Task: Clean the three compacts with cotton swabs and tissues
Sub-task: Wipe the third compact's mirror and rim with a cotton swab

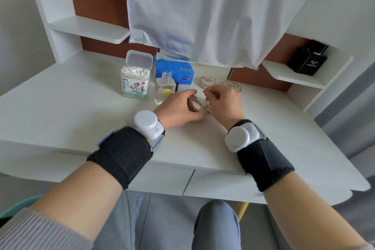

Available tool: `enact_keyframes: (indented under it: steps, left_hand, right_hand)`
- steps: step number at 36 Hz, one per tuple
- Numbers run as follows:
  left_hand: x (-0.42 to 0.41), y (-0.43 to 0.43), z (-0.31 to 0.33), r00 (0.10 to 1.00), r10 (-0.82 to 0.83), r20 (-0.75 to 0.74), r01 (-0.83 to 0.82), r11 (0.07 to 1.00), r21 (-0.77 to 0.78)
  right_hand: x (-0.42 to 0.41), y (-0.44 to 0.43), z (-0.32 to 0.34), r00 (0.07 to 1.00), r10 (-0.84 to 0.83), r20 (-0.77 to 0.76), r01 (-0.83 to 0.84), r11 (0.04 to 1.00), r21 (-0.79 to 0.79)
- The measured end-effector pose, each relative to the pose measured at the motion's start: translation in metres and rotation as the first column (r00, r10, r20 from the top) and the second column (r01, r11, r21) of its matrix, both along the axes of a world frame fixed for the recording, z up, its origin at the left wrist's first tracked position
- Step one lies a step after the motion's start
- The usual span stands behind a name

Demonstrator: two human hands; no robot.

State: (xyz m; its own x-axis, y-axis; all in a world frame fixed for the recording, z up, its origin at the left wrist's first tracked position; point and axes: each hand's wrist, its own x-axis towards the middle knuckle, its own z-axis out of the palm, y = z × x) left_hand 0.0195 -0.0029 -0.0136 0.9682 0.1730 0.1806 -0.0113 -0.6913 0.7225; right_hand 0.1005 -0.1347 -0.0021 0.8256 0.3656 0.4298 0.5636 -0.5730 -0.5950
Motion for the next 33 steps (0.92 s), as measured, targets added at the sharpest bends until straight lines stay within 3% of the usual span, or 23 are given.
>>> enact_keyframes:
  steps: [8,14,24,33]
  left_hand:
    - [0.0,-0.001,0.002,1.0,0.016,-0.021,-0.018,0.998,-0.065]
    - [0.001,0.001,0.001,1.0,-0.001,-0.005,0.001,0.998,-0.065]
    - [-0.001,0.0,0.001,0.997,0.002,-0.072,-0.005,0.999,-0.051]
    - [-0.003,-0.001,0.003,0.998,-0.006,-0.058,0.002,0.998,-0.058]
  right_hand:
    - [-0.008,0.022,0.01,0.999,-0.034,-0.023,0.037,0.991,0.132]
    - [-0.022,0.02,0.015,1.0,0.031,0.002,-0.031,0.986,0.165]
    - [-0.038,-0.016,0.012,0.948,0.302,-0.102,-0.27,0.931,0.246]
    - [-0.032,-0.041,0.011,0.94,0.282,-0.193,-0.236,0.944,0.232]
